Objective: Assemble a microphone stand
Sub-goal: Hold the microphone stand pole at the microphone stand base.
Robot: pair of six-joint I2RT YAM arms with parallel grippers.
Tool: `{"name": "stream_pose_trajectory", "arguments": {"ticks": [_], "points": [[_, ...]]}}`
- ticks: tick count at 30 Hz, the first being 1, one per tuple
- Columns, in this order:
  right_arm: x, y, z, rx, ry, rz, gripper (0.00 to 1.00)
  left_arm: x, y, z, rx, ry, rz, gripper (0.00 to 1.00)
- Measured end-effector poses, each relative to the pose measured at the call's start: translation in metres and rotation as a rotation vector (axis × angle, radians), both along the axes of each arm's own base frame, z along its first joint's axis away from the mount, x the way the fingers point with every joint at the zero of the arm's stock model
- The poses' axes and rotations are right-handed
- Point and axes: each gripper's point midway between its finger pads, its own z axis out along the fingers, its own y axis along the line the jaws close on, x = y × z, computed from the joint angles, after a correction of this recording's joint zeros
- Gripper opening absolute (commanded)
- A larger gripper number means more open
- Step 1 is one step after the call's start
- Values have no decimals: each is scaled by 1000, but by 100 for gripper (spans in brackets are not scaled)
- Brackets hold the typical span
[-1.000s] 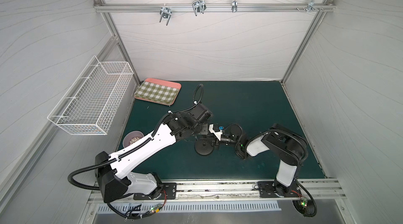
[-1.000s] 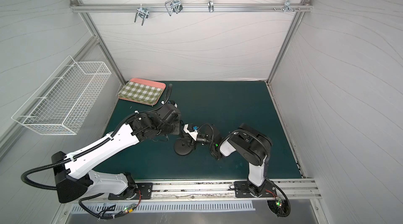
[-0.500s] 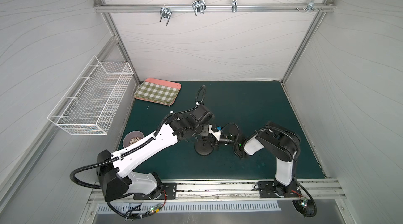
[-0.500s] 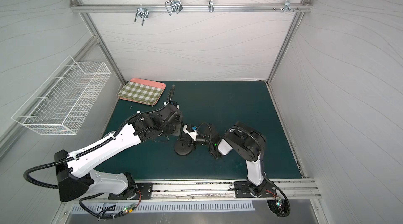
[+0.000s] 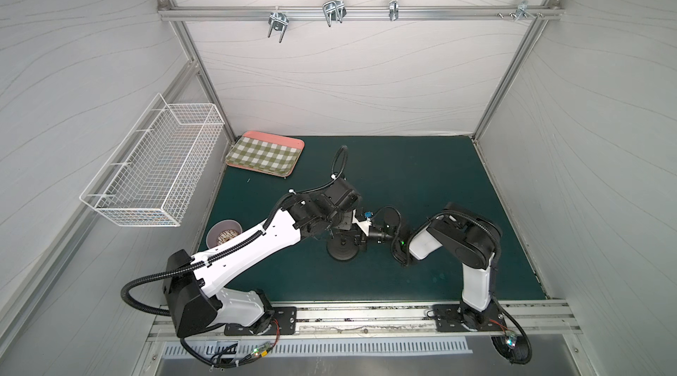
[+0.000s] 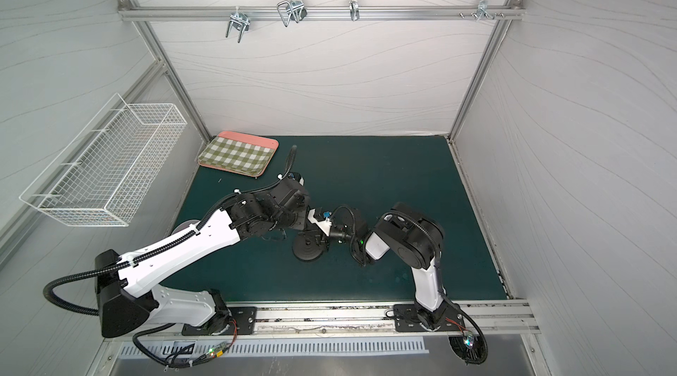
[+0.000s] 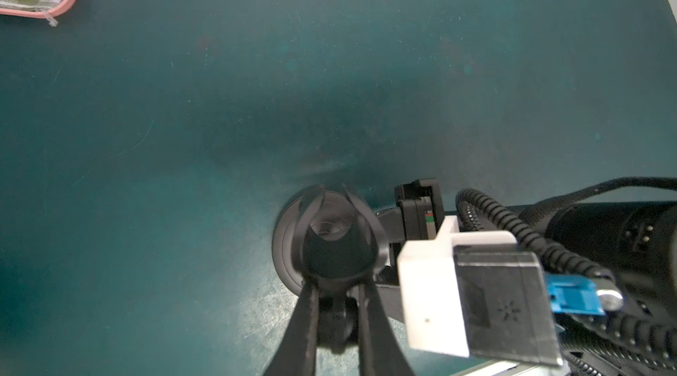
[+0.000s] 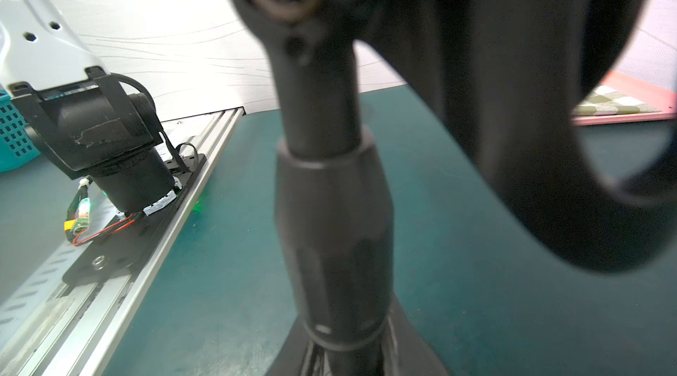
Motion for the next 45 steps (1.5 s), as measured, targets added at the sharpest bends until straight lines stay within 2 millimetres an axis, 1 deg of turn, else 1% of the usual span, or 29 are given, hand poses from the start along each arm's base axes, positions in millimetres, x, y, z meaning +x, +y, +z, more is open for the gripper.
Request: {"name": "stream_pose_trajectory", "arguments": {"ticks": [6, 28, 32, 45], "points": [[1, 0, 0, 1, 0, -2, 23, 1, -1, 0, -2, 0, 0, 5], [-2, 0, 0, 2, 3, 16, 23, -5, 1, -1, 1, 13, 1, 5], [-3, 0, 1, 3, 3, 18, 23, -5, 2, -1, 2, 12, 2, 7], [-2, 0, 0, 3, 3, 18, 23, 0, 0, -1, -1, -23, 5, 8]]}}
